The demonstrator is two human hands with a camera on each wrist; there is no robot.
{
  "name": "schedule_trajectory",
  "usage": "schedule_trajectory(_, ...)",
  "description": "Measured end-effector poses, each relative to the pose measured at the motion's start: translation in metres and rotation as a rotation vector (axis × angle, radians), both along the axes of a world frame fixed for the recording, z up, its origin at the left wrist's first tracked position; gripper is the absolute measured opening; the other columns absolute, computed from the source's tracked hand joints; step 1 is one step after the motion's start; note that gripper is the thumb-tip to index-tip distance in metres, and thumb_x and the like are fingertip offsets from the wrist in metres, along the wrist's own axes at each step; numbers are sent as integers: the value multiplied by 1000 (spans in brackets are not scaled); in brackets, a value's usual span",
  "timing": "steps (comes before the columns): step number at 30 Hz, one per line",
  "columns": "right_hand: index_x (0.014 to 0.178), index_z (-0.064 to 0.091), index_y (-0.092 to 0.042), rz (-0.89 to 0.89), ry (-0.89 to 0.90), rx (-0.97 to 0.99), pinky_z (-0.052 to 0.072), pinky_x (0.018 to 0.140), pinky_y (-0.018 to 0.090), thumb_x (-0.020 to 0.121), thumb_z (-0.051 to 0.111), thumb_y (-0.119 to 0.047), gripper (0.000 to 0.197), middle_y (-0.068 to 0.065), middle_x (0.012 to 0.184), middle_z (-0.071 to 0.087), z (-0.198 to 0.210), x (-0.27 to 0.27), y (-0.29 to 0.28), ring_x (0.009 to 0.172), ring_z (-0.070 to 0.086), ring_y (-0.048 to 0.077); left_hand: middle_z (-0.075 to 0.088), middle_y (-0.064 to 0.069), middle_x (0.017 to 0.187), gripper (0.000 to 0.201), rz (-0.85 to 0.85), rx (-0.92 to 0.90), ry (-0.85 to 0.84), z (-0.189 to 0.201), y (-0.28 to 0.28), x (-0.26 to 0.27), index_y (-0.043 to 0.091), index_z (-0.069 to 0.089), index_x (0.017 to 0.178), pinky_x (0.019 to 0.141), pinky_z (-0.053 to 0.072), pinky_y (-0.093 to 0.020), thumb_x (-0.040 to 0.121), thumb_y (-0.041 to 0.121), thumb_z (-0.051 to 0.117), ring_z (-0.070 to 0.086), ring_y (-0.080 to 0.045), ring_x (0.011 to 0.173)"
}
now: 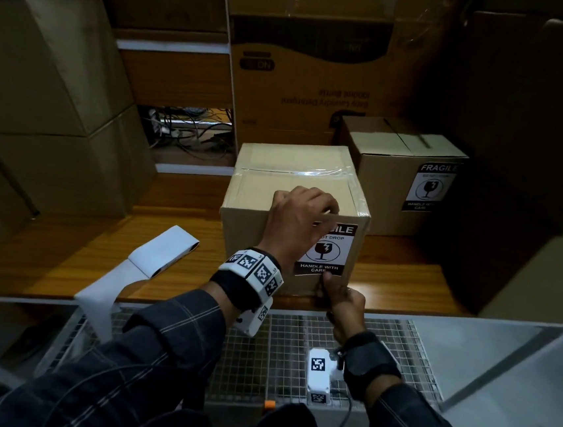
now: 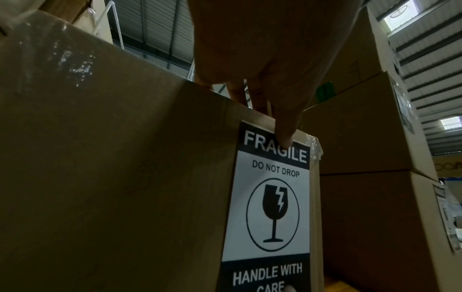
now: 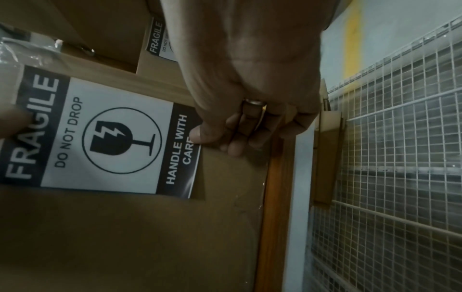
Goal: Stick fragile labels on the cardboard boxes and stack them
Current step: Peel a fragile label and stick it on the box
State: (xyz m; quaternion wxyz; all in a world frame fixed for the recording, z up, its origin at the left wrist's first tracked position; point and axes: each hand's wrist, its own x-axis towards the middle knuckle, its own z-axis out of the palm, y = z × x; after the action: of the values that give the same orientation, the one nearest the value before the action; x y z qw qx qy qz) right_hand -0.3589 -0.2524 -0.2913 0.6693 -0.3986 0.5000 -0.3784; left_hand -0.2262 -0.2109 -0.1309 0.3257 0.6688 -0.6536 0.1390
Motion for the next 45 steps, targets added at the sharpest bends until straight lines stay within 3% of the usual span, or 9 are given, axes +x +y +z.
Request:
schedule_trajectory(5,99,73,-8,-5,85,-106,52,71,33,79,82,-51,48,6,87,78,13,-2,-2,88,74,24,67,8,113,29,-4,2,-54,-5,2,2,26,66,109,93,40,-42,84,28,80,60,-17,107)
schedule_trajectory(11,95,73,-7,-28,97,-169,51,59,25,77,83,-54,51,3,87,78,35,-13,-9,81,74,16,66,5,121,37,-14,28,-109,-7,5,3,25,63,117,97,40,-40,83,26,79,59,-18,115)
schedule_trajectory(17,84,69,-1,-42,174,-277,60,82,48,81,74,-53,52,9,86,76,9,-49,-11,89,71,27,57,-5,142,63,41,-113,-185,-17,35,18,21,51,142,114,35,-47,85,14,76,50,-24,134)
schedule_trajectory(22,105,69,-12,-42,168,-370,57,91,41,82,73,-48,42,5,105,72,7,-78,-22,104,67,22,41,-10,154,79,366,-357,332,-52,95,57,17,34,155,113,39,-46,88,19,77,39,-25,143)
schedule_trajectory(28,147,47,-22,330,289,-521,50,105,44,71,82,-52,89,-6,141,54,22,-62,-38,126,53,15,29,1,165,110,144,105,1052,-110,105,88,41,12,160,103,47,-38,81,15,84,32,-21,149)
schedule_trajectory(33,153,38,-22,283,208,-418,50,105,47,63,89,-47,106,-4,139,57,30,-27,-33,127,55,19,50,3,150,100,66,168,1149,-128,93,91,38,23,160,102,53,-44,83,9,81,51,-20,133)
schedule_trajectory(38,142,48,-26,136,125,-360,55,99,51,72,90,-23,82,-4,129,66,20,-6,-28,121,63,23,55,7,143,82,64,135,1093,-131,84,93,40,32,156,107,50,-52,93,5,70,52,-22,134)
schedule_trajectory(43,134,51,-29,26,154,-463,60,92,49,61,98,-23,88,-6,120,71,22,7,-17,110,69,15,55,10,145,79,27,119,944,-126,86,99,47,29,155,105,52,-48,96,13,68,53,-18,134)
schedule_trajectory(45,134,49,-27,-15,182,-535,62,88,45,57,100,-23,93,-6,119,72,26,11,-13,107,71,12,57,13,141,74,-5,91,889,-118,90,98,45,27,157,100,56,-41,96,34,68,57,-15,130)
